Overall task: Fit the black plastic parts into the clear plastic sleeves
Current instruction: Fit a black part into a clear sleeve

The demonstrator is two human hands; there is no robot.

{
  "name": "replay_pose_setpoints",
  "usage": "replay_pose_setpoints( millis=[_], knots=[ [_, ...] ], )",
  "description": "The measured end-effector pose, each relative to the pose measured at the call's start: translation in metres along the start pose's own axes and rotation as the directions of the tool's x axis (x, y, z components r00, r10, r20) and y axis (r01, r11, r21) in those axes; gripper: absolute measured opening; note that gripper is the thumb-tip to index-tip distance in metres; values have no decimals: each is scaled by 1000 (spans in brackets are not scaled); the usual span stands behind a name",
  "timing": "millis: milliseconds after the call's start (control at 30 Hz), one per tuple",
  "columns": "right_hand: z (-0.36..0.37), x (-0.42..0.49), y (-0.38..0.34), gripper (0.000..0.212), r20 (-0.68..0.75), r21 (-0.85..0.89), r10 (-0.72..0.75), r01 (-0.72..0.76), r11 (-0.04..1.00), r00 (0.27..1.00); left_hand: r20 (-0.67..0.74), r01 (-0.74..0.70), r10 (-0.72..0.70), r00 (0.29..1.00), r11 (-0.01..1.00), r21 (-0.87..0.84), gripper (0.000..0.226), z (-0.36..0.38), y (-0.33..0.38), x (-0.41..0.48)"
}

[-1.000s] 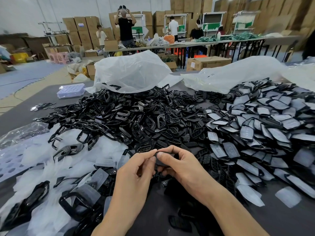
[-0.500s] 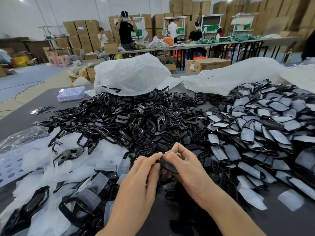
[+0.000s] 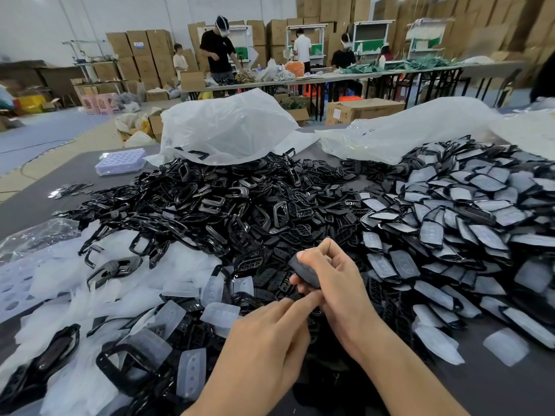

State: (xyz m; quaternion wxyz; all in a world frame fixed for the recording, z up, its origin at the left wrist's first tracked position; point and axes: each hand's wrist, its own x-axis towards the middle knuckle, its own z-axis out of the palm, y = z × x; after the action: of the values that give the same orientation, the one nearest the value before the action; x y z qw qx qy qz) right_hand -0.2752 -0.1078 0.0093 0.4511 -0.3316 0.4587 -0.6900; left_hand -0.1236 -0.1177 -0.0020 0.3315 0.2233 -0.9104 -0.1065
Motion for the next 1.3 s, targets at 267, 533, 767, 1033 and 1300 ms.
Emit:
replay_pose_setpoints(
  millis=[267,533,767,1033,1300],
  knots=[
    [2,1,0,39,22,33,3,-4,999,1000,-149,182,-190,970,981,-66,33,-9,-9,-2],
    [4,-3,-1,26,80,-46,31,-28,999,996,-217,333,-405,888,893,-302,20,-5,-15,-2],
    [12,-11,3,13,243,-179,32,12,984,970,-140,430,-576,805,730,-531,13,-7,-22,3],
    [3,-11,0,28,387,-357,137,11,934,912,-224,455,-584,781,776,-437,19,-7,-35,0],
    [-1,-6,6,25,365,-407,116,46,912,924,-239,428,-548,802,805,-411,17,-8,-34,0]
  ],
)
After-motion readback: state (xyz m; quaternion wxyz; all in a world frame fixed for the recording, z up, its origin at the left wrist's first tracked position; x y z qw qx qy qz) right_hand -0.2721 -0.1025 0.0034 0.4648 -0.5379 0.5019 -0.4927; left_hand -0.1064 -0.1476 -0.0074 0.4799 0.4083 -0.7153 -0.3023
